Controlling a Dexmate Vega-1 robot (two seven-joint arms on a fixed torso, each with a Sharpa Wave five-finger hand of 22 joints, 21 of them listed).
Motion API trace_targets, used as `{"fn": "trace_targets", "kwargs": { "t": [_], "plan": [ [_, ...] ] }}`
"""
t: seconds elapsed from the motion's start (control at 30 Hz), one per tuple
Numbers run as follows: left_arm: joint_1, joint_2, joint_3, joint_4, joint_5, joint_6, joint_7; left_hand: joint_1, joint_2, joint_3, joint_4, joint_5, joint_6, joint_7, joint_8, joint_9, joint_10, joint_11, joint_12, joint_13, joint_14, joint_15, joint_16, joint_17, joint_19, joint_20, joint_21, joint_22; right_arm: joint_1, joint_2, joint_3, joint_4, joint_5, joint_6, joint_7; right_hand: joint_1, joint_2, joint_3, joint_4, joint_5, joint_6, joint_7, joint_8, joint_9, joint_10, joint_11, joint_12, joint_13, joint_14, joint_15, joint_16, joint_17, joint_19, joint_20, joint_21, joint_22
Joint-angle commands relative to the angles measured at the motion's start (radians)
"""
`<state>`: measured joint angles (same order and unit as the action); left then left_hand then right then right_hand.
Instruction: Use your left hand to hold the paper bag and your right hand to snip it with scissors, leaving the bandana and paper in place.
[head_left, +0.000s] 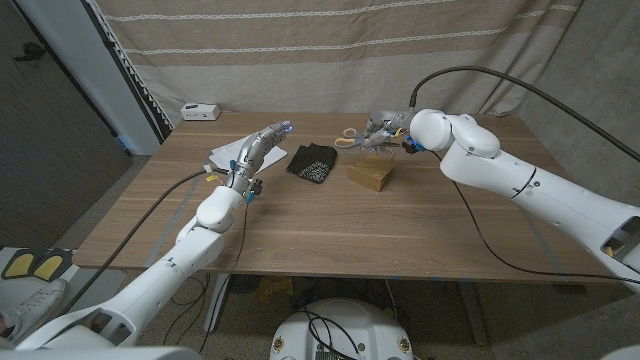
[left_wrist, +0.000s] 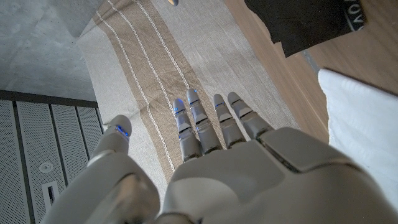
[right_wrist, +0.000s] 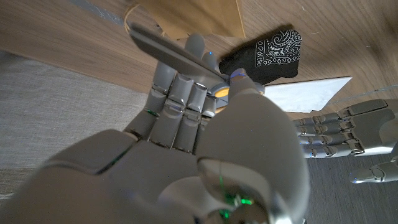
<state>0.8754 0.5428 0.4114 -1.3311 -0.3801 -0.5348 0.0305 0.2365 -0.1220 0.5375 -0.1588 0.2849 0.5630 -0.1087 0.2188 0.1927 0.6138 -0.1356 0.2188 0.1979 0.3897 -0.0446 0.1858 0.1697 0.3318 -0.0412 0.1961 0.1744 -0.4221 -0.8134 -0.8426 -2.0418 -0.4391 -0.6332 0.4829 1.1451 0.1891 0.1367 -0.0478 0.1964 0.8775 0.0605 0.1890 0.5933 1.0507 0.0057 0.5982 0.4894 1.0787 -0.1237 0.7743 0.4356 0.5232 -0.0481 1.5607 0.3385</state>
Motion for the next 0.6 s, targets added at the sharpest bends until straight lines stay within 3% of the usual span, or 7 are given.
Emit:
{"fn": "trace_targets", "kwargs": {
  "t": [0.03,0.4,0.6],
  "plan": [
    [-0.015,0.015,0.010,-0.002,0.052,0.005,0.017,0.025,0.001,0.010,-0.004,0.000,0.011,-0.002,0.005,0.004,0.001,-0.006,0.003,0.002,-0.005,-0.149,-0.005,0.004,0.000,-0.099,-0.001,0.002,0.024,-0.016,-0.002,-0.016,0.004,-0.013,0.079,0.009,0.012,0.193,0.024,0.006,0.011,-0.006,0.007,0.006,0.137,-0.119,-0.001,0.006,0.048,-0.105,0.002,0.002,-0.005,-0.155,0.003,-0.003],
    [-0.027,0.039,0.025,-0.027,0.138,0.038,0.061,0.050,0.004,0.021,-0.011,0.002,0.021,-0.005,0.007,0.005,0.004,-0.012,0.003,0.002,-0.010,-0.155,-0.006,0.003,-0.003,-0.103,-0.003,0.001,0.069,-0.020,-0.016,-0.011,0.005,0.002,0.155,0.010,0.013,0.194,0.024,0.004,0.007,-0.006,0.005,0.006,0.132,-0.116,-0.005,0.012,0.043,-0.105,0.002,0.002,-0.009,-0.155,0.004,-0.010],
    [-0.031,0.052,0.030,-0.039,0.164,0.048,0.070,0.103,0.024,0.049,-0.021,0.004,0.019,-0.012,0.005,0.006,0.005,-0.016,0.003,0.002,-0.011,-0.160,-0.006,0.002,-0.003,-0.105,-0.003,0.000,0.083,-0.019,-0.024,-0.005,-0.005,0.026,0.178,0.010,0.013,0.195,0.025,0.003,0.006,-0.007,0.005,0.006,0.130,-0.115,-0.008,0.015,0.040,-0.105,0.003,0.004,-0.012,-0.155,0.004,-0.014]
  ]
}}
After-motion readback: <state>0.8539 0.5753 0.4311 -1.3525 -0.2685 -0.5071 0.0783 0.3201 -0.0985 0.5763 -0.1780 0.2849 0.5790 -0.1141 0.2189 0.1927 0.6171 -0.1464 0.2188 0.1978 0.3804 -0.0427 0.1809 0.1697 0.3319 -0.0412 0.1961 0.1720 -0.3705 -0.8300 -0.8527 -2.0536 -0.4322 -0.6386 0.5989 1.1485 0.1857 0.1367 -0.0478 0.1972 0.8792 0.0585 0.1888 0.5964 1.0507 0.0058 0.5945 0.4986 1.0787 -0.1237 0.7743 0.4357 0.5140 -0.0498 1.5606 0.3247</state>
